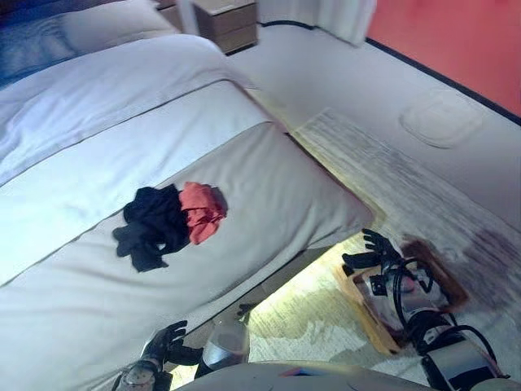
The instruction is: Pick up the clothes from the bed and place them into the basket
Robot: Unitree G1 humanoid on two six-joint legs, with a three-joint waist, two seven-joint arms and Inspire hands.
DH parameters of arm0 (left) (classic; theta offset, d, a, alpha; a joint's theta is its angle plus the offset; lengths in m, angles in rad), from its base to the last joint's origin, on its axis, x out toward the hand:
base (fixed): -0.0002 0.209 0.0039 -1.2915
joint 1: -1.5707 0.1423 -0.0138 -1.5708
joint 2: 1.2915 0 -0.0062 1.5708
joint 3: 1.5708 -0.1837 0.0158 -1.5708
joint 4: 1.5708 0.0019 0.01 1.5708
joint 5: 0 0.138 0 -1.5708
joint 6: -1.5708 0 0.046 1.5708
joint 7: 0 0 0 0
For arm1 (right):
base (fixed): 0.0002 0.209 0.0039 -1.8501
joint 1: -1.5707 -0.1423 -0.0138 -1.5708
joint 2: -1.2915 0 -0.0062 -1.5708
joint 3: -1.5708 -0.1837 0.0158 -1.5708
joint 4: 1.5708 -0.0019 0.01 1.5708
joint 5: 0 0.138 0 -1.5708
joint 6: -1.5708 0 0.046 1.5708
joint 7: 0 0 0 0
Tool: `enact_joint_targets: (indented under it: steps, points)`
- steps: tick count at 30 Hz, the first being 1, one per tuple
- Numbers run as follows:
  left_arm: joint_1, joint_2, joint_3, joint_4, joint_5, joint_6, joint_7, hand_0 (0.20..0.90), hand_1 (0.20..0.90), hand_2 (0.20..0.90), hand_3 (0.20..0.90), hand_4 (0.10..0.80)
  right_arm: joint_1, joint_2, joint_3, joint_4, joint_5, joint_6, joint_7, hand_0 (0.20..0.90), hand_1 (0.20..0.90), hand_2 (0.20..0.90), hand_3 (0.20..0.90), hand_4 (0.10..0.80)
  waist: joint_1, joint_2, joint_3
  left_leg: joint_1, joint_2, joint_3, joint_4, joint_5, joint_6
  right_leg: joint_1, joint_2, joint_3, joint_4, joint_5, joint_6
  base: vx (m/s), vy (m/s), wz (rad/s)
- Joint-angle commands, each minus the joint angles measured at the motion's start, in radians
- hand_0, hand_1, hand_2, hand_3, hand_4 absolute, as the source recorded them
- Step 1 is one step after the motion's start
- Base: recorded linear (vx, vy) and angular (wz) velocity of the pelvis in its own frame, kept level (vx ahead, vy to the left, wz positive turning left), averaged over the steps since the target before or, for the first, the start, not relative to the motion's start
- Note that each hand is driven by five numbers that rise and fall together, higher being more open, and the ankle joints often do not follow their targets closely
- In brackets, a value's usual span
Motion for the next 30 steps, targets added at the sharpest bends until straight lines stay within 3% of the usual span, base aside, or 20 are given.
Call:
enact_joint_targets:
  steps: [1, 3, 4, 6, 8, 9, 10, 11, 12, 13, 16, 17, 20, 24, 30]
  points:
    - [-0.045, 0.039, -0.089, -0.028, -0.005, 0.001, 0.021, 0.900, 0.900, 0.900, 0.900, 0.800, -0.052, -0.076, -0.033, -0.046, -0.067, -0.077, 0.030, 0.900, 0.900, 0.900, 0.900, 0.800, -0.009, -0.016, -0.074, -0.035, 0.045, -0.024, -0.017, 0.069, -0.070, -0.007, 0.005, 0.151, 0.179, -0.080, -0.012, 0.087, 0.331, 1.03]
    - [-0.044, 0.035, -0.098, -0.055, 0.004, -0.003, 0.017, 0.900, 0.900, 0.900, 0.900, 0.800, -0.042, -0.073, -0.043, -0.047, -0.110, -0.066, 0.049, 0.900, 0.900, 0.900, 0.900, 0.800, -0.008, -0.033, -0.088, 0.007, -0.020, -0.031, -0.069, 0.062, -0.029, -0.008, -0.049, 0.175, 0.242, 0.004, 0.043, 0.143, 0.324, 0.59]
    - [-0.050, 0.037, -0.124, -0.075, 0.002, -0.005, 0.017, 0.900, 0.900, 0.900, 0.900, 0.800, -0.035, -0.074, -0.044, -0.038, -0.152, -0.072, 0.059, 0.900, 0.900, 0.900, 0.900, 0.800, -0.016, -0.036, -0.098, 0.046, -0.066, -0.043, -0.106, 0.046, 0.007, -0.031, -0.104, 0.212, 0.342, 0.066, 0.079, 0.174, 0.340, 0.76]
    - [-0.063, 0.046, -0.144, -0.094, -0.005, 0.008, 0.024, 0.900, 0.900, 0.900, 0.900, 0.800, -0.021, -0.078, -0.047, -0.040, -0.169, -0.074, 0.062, 0.900, 0.900, 0.900, 0.900, 0.800, -0.030, -0.035, -0.103, 0.079, -0.097, -0.079, -0.133, 0.027, 0.036, -0.084, -0.157, 0.273, 0.463, 0.118, 0.108, 0.150, 0.219, 0.99]
    - [-0.084, 0.071, -0.163, -0.112, 0.007, 0.025, 0.024, 0.900, 0.900, 0.900, 0.900, 0.800, -0.016, -0.080, -0.045, -0.032, -0.155, -0.066, 0.050, 0.900, 0.900, 0.900, 0.900, 0.800, -0.062, -0.038, -0.096, 0.104, -0.098, -0.131, -0.146, 0.013, 0.046, -0.167, -0.140, 0.395, 0.511, 0.113, 0.106, 0.068, -0.012, 1.09]
    - [-0.100, 0.081, -0.182, -0.114, 0.016, 0.026, 0.036, 0.900, 0.900, 0.900, 0.900, 0.800, -0.018, -0.078, -0.041, -0.022, -0.155, -0.071, 0.037, 0.900, 0.900, 0.900, 0.900, 0.800, -0.080, -0.034, -0.089, 0.094, -0.080, -0.151, -0.145, 0.029, 0.047, -0.208, -0.101, 0.432, 0.475, 0.104, 0.072, 0.013, -0.176, 1.43]
    - [-0.117, 0.091, -0.201, -0.109, 0.029, 0.024, 0.051, 0.900, 0.900, 0.900, 0.900, 0.800, -0.019, -0.082, -0.033, -0.013, -0.153, -0.082, 0.025, 0.900, 0.900, 0.900, 0.900, 0.800, -0.098, -0.041, -0.077, 0.096, -0.073, -0.184, -0.151, 0.031, 0.040, -0.232, -0.070, 0.474, 0.424, 0.081, 0.063, 0.008, -0.199, 1.34]
    - [-0.124, 0.096, -0.209, -0.106, 0.028, 0.029, 0.060, 0.900, 0.900, 0.900, 0.900, 0.800, -0.021, -0.085, -0.031, -0.011, -0.158, -0.090, 0.023, 0.900, 0.900, 0.900, 0.900, 0.800, -0.105, -0.045, -0.072, 0.096, -0.070, -0.198, -0.152, 0.031, 0.036, -0.240, -0.058, 0.490, 0.395, 0.073, 0.061, 0.092, -0.304, 1.28]
    - [-0.141, 0.107, -0.224, -0.095, 0.024, 0.043, 0.079, 0.900, 0.900, 0.900, 0.900, 0.800, -0.032, -0.096, -0.023, -0.012, -0.132, -0.096, 0.015, 0.900, 0.900, 0.900, 0.900, 0.800, -0.124, -0.073, -0.052, 0.100, -0.068, -0.222, -0.159, 0.027, 0.017, -0.267, -0.026, 0.514, 0.231, 0.083, 0.064, 0.093, -0.297, 1.09]
    - [-0.143, 0.112, -0.223, -0.091, 0.014, 0.050, 0.089, 0.900, 0.900, 0.900, 0.900, 0.800, -0.039, -0.100, -0.020, -0.015, -0.128, -0.103, 0.011, 0.900, 0.900, 0.900, 0.900, 0.800, -0.132, -0.084, -0.045, 0.100, -0.065, -0.231, -0.159, 0.021, 0.010, -0.286, -0.014, 0.519, 0.175, 0.101, 0.068, 0.082, -0.332, 1.15]
    - [-0.153, 0.128, -0.220, -0.080, -0.014, 0.047, 0.106, 0.900, 0.900, 0.900, 0.900, 0.800, -0.076, -0.100, -0.006, -0.010, -0.130, -0.113, -0.002, 0.900, 0.900, 0.900, 0.900, 0.800, -0.146, -0.111, -0.027, 0.081, -0.059, -0.249, -0.150, 0.003, 0.004, -0.356, -0.015, 0.551, 0.135, 0.160, 0.077, -0.003, -0.178, 0.61]
    - [-0.170, 0.140, -0.220, -0.070, -0.004, 0.040, 0.105, 0.900, 0.900, 0.900, 0.900, 0.800, -0.109, -0.101, 0.005, 0.014, -0.120, -0.115, -0.019, 0.900, 0.900, 0.900, 0.900, 0.800, -0.140, -0.119, -0.011, 0.054, -0.050, -0.275, -0.139, 0.005, 0.007, -0.357, 0.007, 0.581, 0.134, 0.121, 0.071, 0.042, -0.267, 0.88]
    - [-0.143, 0.136, -0.198, -0.065, -0.014, 0.059, 0.136, 0.900, 0.900, 0.900, 0.900, 0.800, -0.131, -0.096, 0.015, 0.047, -0.137, -0.129, -0.038, 0.900, 0.900, 0.900, 0.900, 0.800, -0.109, -0.135, 0.005, 0.032, -0.066, -0.321, -0.126, 0.013, 0.018, -0.325, 0.025, 0.575, 0.145, 0.119, 0.071, 0.133, -0.142, 1.08]
    - [-0.121, 0.160, -0.188, -0.052, -0.002, 0.048, 0.133, 0.900, 0.900, 0.900, 0.900, 0.800, -0.230, -0.102, 0.043, 0.078, -0.116, -0.147, -0.066, 0.900, 0.900, 0.900, 0.900, 0.800, -0.064, -0.137, 0.043, 0.001, -0.059, -0.352, -0.118, 0.029, 0.011, -0.310, 0.058, 0.551, 0.128, 0.065, 0.056, 0.035, -0.128, 0.40]
    - [-0.147, 0.197, -0.187, -0.051, -0.009, 0.028, 0.131, 0.900, 0.900, 0.900, 0.900, 0.800, -0.435, -0.137, 0.092, 0.097, -0.111, -0.155, -0.137, 0.900, 0.900, 0.900, 0.900, 0.800, 0.004, -0.124, 0.145, -0.139, -0.059, -0.399, -0.022, 0.045, -0.001, -0.367, 0.067, 0.497, 0.166, 0.042, 0.031, -0.030, -0.106, 0.31]
